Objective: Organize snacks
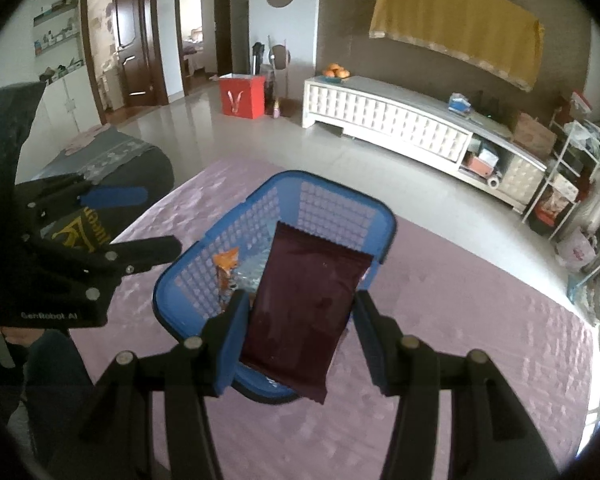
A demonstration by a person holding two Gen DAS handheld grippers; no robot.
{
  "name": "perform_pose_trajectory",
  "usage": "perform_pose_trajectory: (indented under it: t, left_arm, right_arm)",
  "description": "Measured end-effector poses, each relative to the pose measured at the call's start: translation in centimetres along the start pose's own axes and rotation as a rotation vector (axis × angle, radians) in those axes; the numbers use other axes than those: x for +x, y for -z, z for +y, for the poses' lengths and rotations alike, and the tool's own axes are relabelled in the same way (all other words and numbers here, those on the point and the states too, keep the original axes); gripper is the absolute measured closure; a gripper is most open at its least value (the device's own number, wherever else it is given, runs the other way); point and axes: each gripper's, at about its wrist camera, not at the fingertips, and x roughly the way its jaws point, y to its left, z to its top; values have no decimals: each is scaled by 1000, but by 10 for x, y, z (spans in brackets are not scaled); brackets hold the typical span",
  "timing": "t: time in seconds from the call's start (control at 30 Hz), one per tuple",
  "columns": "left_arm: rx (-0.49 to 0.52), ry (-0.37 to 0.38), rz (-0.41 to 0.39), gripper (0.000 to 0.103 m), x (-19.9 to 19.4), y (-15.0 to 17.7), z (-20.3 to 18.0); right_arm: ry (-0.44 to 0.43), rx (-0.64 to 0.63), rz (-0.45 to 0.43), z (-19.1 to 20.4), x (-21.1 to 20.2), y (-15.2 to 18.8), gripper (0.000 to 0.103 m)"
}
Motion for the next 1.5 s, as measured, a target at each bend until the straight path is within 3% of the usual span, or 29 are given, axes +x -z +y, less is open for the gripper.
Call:
perform_pose_trajectory:
  t: [0.43, 0.83, 0.9, 0.97, 1.07, 1.4, 1.5]
  left_arm:
    - [-32, 1, 43, 34, 37, 7, 21]
    - [-32, -22, 45, 34, 46, 12, 25]
    - [-17, -30, 33, 34, 42, 13, 21]
    - [-18, -37, 29, 34, 37, 14, 18]
    - [-29, -40, 20, 34, 28, 14, 17]
    - [-25, -75, -130, 34, -49, 22, -19]
    - [-2, -151, -183, 34, -75, 27, -40]
  right_arm:
    - [-102, 7, 96, 7, 64, -4, 46]
    - [-99, -41, 161, 6, 99, -4, 45]
    - [-104, -57, 144, 5, 99, -4, 44]
    - [-104, -68, 151, 4, 99, -4, 31]
    - [-107, -48, 141, -2, 90, 0, 25]
    - [-92, 41, 16, -17, 13, 15, 24]
    - [-64, 64, -45, -18, -24, 21, 24]
